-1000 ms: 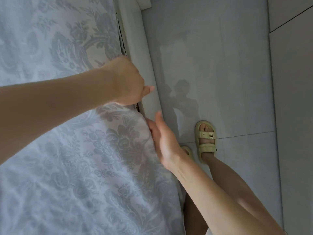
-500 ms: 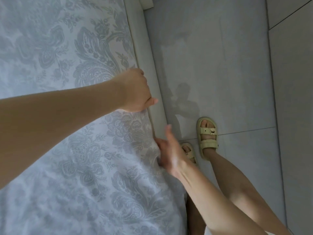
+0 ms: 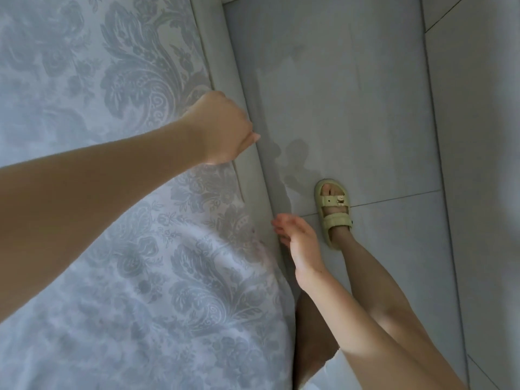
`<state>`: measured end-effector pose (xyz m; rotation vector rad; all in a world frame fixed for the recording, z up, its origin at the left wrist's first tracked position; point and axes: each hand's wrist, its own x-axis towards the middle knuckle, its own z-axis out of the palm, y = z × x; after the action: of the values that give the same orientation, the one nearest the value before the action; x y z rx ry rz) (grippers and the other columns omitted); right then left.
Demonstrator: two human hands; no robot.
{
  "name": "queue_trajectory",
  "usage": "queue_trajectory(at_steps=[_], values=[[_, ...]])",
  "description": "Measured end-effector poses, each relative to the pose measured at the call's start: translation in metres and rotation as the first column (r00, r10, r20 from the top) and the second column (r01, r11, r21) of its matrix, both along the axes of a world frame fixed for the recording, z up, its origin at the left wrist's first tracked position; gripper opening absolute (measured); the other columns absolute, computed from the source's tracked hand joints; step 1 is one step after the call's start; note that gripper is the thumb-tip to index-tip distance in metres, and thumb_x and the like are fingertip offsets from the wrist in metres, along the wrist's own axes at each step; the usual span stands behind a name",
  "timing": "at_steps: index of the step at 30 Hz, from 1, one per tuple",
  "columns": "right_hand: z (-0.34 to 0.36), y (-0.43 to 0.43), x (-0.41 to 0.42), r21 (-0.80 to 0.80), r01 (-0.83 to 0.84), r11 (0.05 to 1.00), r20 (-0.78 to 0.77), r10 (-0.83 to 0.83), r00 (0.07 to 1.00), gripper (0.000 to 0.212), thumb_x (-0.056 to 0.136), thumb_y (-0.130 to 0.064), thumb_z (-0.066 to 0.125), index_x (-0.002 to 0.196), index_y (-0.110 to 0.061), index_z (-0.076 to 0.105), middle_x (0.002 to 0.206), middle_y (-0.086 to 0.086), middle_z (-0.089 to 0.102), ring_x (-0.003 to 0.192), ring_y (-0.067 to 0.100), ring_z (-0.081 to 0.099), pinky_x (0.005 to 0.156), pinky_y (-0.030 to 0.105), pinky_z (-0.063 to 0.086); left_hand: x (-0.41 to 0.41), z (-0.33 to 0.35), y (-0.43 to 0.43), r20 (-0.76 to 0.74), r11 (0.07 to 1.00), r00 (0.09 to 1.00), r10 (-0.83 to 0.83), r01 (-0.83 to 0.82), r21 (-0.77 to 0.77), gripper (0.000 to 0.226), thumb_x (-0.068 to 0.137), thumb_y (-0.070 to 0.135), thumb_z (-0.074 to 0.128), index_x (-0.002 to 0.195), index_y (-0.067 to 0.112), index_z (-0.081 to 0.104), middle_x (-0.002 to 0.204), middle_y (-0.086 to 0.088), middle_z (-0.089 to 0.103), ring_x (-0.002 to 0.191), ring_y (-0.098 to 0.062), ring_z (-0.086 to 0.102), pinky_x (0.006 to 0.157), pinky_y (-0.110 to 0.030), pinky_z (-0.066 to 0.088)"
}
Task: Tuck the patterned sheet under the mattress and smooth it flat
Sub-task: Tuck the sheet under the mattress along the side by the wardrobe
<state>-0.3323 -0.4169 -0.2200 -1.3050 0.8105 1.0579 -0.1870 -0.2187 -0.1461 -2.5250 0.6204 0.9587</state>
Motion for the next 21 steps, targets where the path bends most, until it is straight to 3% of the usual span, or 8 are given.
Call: queue_trajectory(at_steps=[2, 5, 8, 11, 13, 15, 18, 21], values=[[-0.001, -0.008, -0.006, 0.035, -0.058, 0.998, 0.001, 0.058, 0.998, 0.021, 0.095, -0.014, 0.055, 0.114, -0.019, 0.059, 0.115, 0.0, 0.06, 0.103, 0.009, 0.057, 0.083, 0.014, 0.043, -0.032, 0.006, -0.012, 0.055, 0.991, 0.998, -0.019, 0.026, -0.129, 0.063, 0.093, 0.039, 0.004, 0.088, 0.013, 0.061, 0.081, -0.005, 0.061, 0.077, -0.027, 0.058, 0.075, -0.035, 0.044], [0.001, -0.007, -0.017, 0.105, -0.157, 0.982, -0.03, 0.161, 0.987, 0.032, 0.092, -0.011, 0.059, 0.123, -0.015, 0.056, 0.111, 0.002, 0.059, 0.089, 0.004, 0.059, 0.068, 0.008, 0.047, -0.073, 0.007, -0.027, -0.003, 0.951, 0.999, -0.044, 0.04, -0.308, 0.065, 0.09, 0.04, 0.001, 0.087, 0.017, 0.062, 0.081, 0.0, 0.06, 0.08, -0.023, 0.058, 0.082, -0.039, 0.046], [0.004, -0.008, -0.034, 0.035, -0.192, 0.981, 0.002, 0.192, 0.981, 0.025, 0.092, -0.014, 0.059, 0.116, -0.011, 0.062, 0.105, 0.005, 0.067, 0.089, 0.014, 0.065, 0.075, 0.02, 0.053, -0.096, -0.007, -0.034, -0.065, 0.964, 0.993, -0.102, 0.083, -0.252, 0.065, 0.095, 0.038, 0.007, 0.085, 0.017, 0.068, 0.079, 0.002, 0.064, 0.077, -0.022, 0.059, 0.09, -0.035, 0.044], [0.019, -0.02, -0.046, 0.081, -0.161, 0.984, 0.028, 0.16, 0.987, 0.024, 0.097, -0.02, 0.05, 0.111, -0.013, 0.067, 0.102, 0.004, 0.072, 0.097, 0.02, 0.067, 0.082, 0.031, 0.056, -0.109, -0.021, -0.043, -0.112, 0.969, 0.975, -0.19, 0.168, -0.179, 0.057, 0.102, 0.036, 0.013, 0.098, 0.015, 0.066, 0.093, -0.001, 0.065, 0.09, -0.023, 0.058, 0.094, -0.035, 0.04], [0.029, -0.027, -0.049, 0.183, -0.038, 0.982, -0.06, 0.05, 0.997, 0.03, 0.101, -0.022, 0.04, 0.116, -0.011, 0.063, 0.106, 0.005, 0.07, 0.096, 0.015, 0.067, 0.074, 0.021, 0.055, -0.109, -0.026, -0.054, -0.153, 0.974, 0.968, -0.199, 0.179, -0.139, 0.052, 0.103, 0.035, 0.015, 0.097, 0.018, 0.064, 0.09, -0.001, 0.065, 0.087, -0.023, 0.057, 0.086, -0.033, 0.042], [0.033, -0.03, -0.048, 0.29, 0.017, 0.957, -0.122, 0.02, 0.992, 0.037, 0.103, -0.027, 0.032, 0.122, -0.011, 0.059, 0.113, 0.001, 0.068, 0.095, 0.006, 0.066, 0.068, 0.012, 0.051, -0.106, -0.024, -0.062, -0.211, 0.978, 0.956, -0.206, 0.191, -0.088, 0.043, 0.104, 0.033, 0.018, 0.088, 0.025, 0.057, 0.075, 0.001, 0.06, 0.075, -0.021, 0.052, 0.078, -0.032, 0.042], [0.034, -0.019, -0.048, 0.448, 0.01, 0.894, -0.23, 0.105, 0.967, 0.056, 0.099, -0.05, 0.023, 0.131, -0.015, 0.053, 0.125, 0.002, 0.062, 0.107, 0.009, 0.061, 0.083, 0.02, 0.051, -0.107, -0.012, -0.056, -0.236, 0.986, 0.958, -0.166, 0.156, -0.061, 0.048, 0.103, 0.033, 0.015, 0.062, 0.026, 0.038, 0.065, 0.002, 0.054, 0.07, -0.02, 0.053, 0.074, -0.032, 0.044], [0.022, 0.007, -0.052, 0.549, -0.004, 0.836, -0.335, 0.224, 0.915, 0.073, 0.09, -0.07, 0.02, 0.13, -0.021, 0.056, 0.125, 0.005, 0.062, 0.119, 0.021, 0.056, 0.101, 0.035, 0.044, -0.11, -0.012, -0.045, -0.174, 0.988, 0.974, -0.148, 0.137, -0.071, 0.058, 0.1, 0.04, 0.01, 0.061, 0.016, 0.044, 0.074, -0.001, 0.065, 0.078, -0.023, 0.061, 0.08, -0.036, 0.049]])
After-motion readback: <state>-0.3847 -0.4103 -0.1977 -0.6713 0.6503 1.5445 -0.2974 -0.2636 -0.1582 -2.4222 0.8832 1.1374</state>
